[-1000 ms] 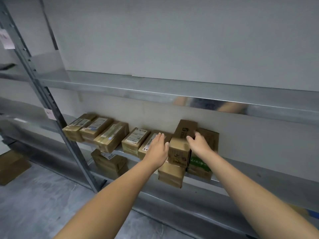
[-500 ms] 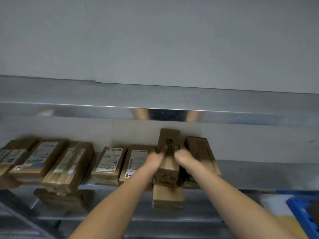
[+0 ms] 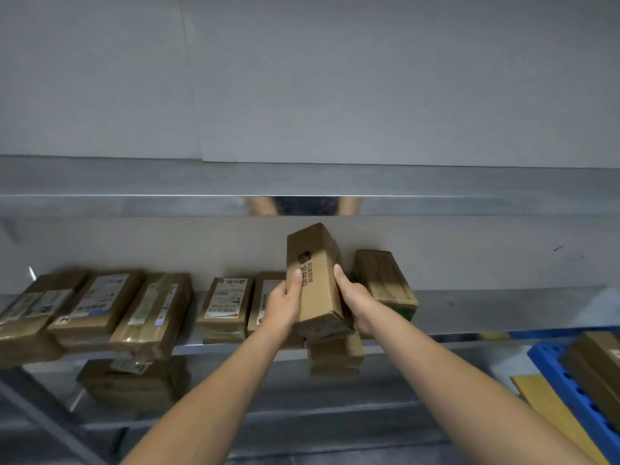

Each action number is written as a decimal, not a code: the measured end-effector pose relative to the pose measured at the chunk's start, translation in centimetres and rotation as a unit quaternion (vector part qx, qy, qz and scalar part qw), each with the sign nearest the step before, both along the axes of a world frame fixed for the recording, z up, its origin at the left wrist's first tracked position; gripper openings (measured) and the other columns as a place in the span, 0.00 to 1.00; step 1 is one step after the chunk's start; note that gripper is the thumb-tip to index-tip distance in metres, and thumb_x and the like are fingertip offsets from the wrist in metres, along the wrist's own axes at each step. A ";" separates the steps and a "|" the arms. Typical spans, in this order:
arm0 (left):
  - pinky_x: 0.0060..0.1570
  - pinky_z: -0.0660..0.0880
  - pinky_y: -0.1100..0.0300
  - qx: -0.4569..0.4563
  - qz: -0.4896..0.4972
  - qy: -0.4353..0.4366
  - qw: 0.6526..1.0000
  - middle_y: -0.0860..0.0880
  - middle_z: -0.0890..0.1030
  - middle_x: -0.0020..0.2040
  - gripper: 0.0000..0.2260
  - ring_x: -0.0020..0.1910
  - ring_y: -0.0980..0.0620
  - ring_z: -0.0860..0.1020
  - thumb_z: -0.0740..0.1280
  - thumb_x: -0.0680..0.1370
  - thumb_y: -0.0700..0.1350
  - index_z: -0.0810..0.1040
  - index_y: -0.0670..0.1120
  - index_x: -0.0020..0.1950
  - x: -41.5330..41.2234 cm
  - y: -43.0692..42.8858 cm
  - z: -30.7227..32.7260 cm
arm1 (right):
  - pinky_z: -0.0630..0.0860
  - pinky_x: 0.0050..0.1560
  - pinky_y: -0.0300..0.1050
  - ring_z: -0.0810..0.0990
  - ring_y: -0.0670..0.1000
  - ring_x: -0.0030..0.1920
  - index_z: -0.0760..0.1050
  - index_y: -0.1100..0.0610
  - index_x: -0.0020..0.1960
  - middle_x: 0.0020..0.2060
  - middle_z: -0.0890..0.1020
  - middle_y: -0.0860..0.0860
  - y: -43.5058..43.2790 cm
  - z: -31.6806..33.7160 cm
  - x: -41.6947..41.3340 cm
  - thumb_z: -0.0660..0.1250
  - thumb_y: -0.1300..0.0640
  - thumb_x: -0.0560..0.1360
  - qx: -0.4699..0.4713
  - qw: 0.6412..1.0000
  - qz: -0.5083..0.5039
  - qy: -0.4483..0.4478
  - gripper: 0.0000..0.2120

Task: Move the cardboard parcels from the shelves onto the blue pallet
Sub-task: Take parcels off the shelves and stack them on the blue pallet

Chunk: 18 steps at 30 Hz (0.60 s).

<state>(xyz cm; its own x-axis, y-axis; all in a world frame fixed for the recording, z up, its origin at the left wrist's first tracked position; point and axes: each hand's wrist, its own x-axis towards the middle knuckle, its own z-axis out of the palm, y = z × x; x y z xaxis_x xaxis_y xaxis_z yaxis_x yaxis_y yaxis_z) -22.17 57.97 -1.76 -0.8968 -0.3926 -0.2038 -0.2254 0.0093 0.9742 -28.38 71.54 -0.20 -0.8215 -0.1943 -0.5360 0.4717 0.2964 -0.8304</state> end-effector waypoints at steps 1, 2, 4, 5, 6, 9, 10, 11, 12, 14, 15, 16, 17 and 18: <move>0.40 0.77 0.61 -0.005 0.002 0.016 1.000 0.50 0.83 0.50 0.22 0.49 0.54 0.82 0.58 0.81 0.61 0.76 0.46 0.63 1.0 0.4 0.4 | 0.78 0.47 0.48 0.80 0.54 0.52 0.72 0.57 0.68 0.54 0.82 0.53 0.5 0.4 0.7 0.56 0.28 0.73 -0.021 1.000 0.007 0.001 0.38; 0.40 0.76 0.63 -0.015 0.006 0.037 0.999 0.50 0.82 0.53 0.21 0.50 0.55 0.81 0.59 0.82 0.60 0.74 0.46 0.66 1.9 0.8 0.6 | 0.78 0.44 0.47 0.81 0.53 0.50 0.73 0.56 0.67 0.51 0.82 0.52 1.1 0.7 1.5 0.58 0.29 0.73 -0.038 0.999 0.011 0.004 0.37; 0.41 0.76 0.67 -0.037 0.023 0.082 0.996 0.49 0.80 0.58 0.20 0.52 0.58 0.79 0.61 0.82 0.55 0.70 0.46 0.70 4.1 2.1 1.2 | 0.80 0.48 0.50 0.81 0.54 0.51 0.73 0.55 0.67 0.51 0.83 0.52 2.6 1.0 3.5 0.61 0.28 0.71 -0.061 0.998 0.015 0.011 0.36; 0.42 0.77 0.68 -0.048 0.032 0.102 0.993 0.48 0.79 0.60 0.19 0.52 0.59 0.79 0.62 0.82 0.53 0.70 0.46 0.70 5.2 2.8 1.5 | 0.80 0.49 0.51 0.81 0.54 0.52 0.72 0.54 0.67 0.52 0.82 0.52 3.5 1.0 4.6 0.62 0.28 0.70 -0.068 0.997 0.016 0.011 0.36; 0.44 0.78 0.69 -0.051 0.033 0.116 0.991 0.48 0.79 0.61 0.18 0.52 0.60 0.79 0.64 0.82 0.51 0.70 0.46 0.70 6.3 3.7 1.8 | 0.79 0.47 0.50 0.81 0.53 0.52 0.72 0.53 0.67 0.53 0.82 0.52 4.6 1.1 5.8 0.63 0.28 0.69 -0.076 0.997 0.016 0.012 0.37; 0.58 0.79 0.54 -0.025 -0.025 0.089 0.995 0.48 0.80 0.62 0.24 0.57 0.52 0.80 0.68 0.78 0.57 0.73 0.47 0.69 9.5 7.0 2.4 | 0.79 0.44 0.48 0.80 0.53 0.53 0.70 0.53 0.68 0.56 0.81 0.52 8.1 1.0 9.7 0.68 0.30 0.67 -0.097 0.995 -0.001 0.039 0.38; 0.57 0.79 0.53 -0.013 -0.043 0.067 0.997 0.48 0.81 0.61 0.26 0.56 0.51 0.81 0.69 0.75 0.60 0.73 0.47 0.68 10.6 8.3 2.6 | 0.79 0.45 0.48 0.80 0.52 0.54 0.69 0.53 0.69 0.57 0.80 0.52 9.3 0.9 10.9 0.70 0.31 0.67 -0.091 0.994 -0.007 0.060 0.39; 0.52 0.80 0.57 -0.005 -0.054 0.050 0.997 0.50 0.81 0.59 0.27 0.54 0.53 0.81 0.70 0.74 0.62 0.73 0.48 0.66 11.7 9.7 2.7 | 0.79 0.49 0.50 0.79 0.53 0.56 0.68 0.52 0.69 0.59 0.79 0.52 10.5 0.8 12.2 0.71 0.32 0.67 -0.078 0.993 -0.011 0.085 0.39; 0.46 0.79 0.62 -0.004 -0.060 0.039 0.997 0.50 0.81 0.57 0.27 0.52 0.54 0.81 0.71 0.73 0.62 0.71 0.49 0.65 12.8 11.2 2.9 | 0.79 0.54 0.54 0.78 0.54 0.58 0.67 0.52 0.69 0.61 0.78 0.53 11.7 0.8 13.5 0.71 0.33 0.67 -0.061 0.992 -0.014 0.111 0.38; 0.40 0.77 0.65 0.006 -0.060 0.036 0.998 0.50 0.81 0.57 0.28 0.51 0.54 0.81 0.73 0.72 0.60 0.70 0.50 0.67 14.5 14.2 2.9 | 0.76 0.61 0.58 0.76 0.55 0.61 0.67 0.51 0.69 0.63 0.75 0.53 14.3 0.8 15.7 0.68 0.34 0.71 -0.041 0.989 -0.028 0.142 0.34; 0.41 0.78 0.64 0.023 -0.056 0.039 0.997 0.49 0.82 0.57 0.28 0.51 0.53 0.82 0.73 0.73 0.59 0.72 0.49 0.68 15.2 15.6 3.0 | 0.75 0.62 0.57 0.76 0.55 0.60 0.68 0.50 0.69 0.63 0.76 0.54 15.6 1.0 16.7 0.63 0.35 0.74 -0.038 0.988 -0.042 0.146 0.29; 0.41 0.79 0.63 0.042 -0.055 0.041 0.997 0.49 0.83 0.56 0.27 0.51 0.52 0.83 0.73 0.73 0.59 0.74 0.48 0.68 15.9 17.0 3.1 | 0.76 0.61 0.54 0.77 0.53 0.58 0.70 0.51 0.67 0.62 0.77 0.54 17.2 1.2 17.6 0.57 0.36 0.78 -0.036 0.987 -0.064 0.143 0.25; 0.42 0.79 0.61 0.058 -0.060 0.043 0.996 0.49 0.85 0.54 0.26 0.50 0.52 0.84 0.72 0.73 0.59 0.76 0.48 0.67 16.5 18.2 3.2 | 0.76 0.58 0.52 0.78 0.52 0.55 0.72 0.51 0.64 0.60 0.79 0.54 18.7 1.4 18.4 0.52 0.38 0.81 -0.034 0.987 -0.088 0.132 0.23; 0.43 0.80 0.60 0.066 -0.075 0.044 0.994 0.49 0.85 0.53 0.25 0.50 0.51 0.84 0.72 0.73 0.59 0.77 0.48 0.66 17.2 19.4 3.3 | 0.76 0.55 0.50 0.78 0.51 0.52 0.74 0.52 0.62 0.58 0.80 0.54 20.3 1.6 19.2 0.49 0.39 0.82 -0.030 0.986 -0.111 0.118 0.23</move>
<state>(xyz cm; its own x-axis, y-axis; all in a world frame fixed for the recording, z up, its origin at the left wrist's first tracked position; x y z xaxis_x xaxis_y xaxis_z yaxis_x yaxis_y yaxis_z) -5.01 77.38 1.55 -0.9597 -0.2287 -0.1632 -0.1451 -0.0939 0.9850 -9.19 91.86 1.41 -0.9477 -0.0209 -0.3186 0.3118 0.1540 -0.9376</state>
